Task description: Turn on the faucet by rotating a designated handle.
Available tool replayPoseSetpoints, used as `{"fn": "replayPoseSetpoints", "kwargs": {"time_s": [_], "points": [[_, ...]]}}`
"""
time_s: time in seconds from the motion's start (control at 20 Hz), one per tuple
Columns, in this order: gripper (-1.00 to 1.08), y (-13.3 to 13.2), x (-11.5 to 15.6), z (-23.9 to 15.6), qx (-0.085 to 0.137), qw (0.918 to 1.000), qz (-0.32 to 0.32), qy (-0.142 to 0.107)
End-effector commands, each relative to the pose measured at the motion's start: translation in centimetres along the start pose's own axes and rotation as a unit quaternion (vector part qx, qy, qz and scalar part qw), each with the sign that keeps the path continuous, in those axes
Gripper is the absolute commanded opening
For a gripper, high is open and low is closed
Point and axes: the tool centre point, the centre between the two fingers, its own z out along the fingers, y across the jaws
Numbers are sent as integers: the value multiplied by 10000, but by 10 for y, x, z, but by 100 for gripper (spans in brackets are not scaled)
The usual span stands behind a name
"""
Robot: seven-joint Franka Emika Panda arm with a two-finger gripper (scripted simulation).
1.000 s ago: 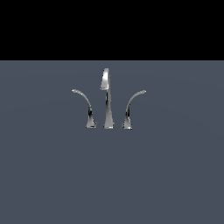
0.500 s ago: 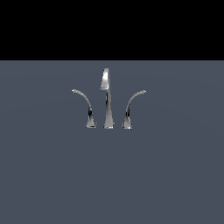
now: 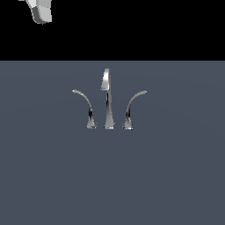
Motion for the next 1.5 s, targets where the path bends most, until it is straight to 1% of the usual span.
{"fn": "replayPoseSetpoints", "kwargs": {"time_s": [0.0, 0.35, 0.75, 1.1, 1.45], "points": [[-100, -13, 4, 10, 5, 9997, 251, -4], [-100, -44, 18, 35, 9, 9959, 909, -11], [-100, -76, 39, 63, 9, 9870, 1609, -15], [-100, -99, 60, 86, 3, 9758, 2188, -13], [-100, -119, 84, 109, -13, 9607, 2777, -3]]}}
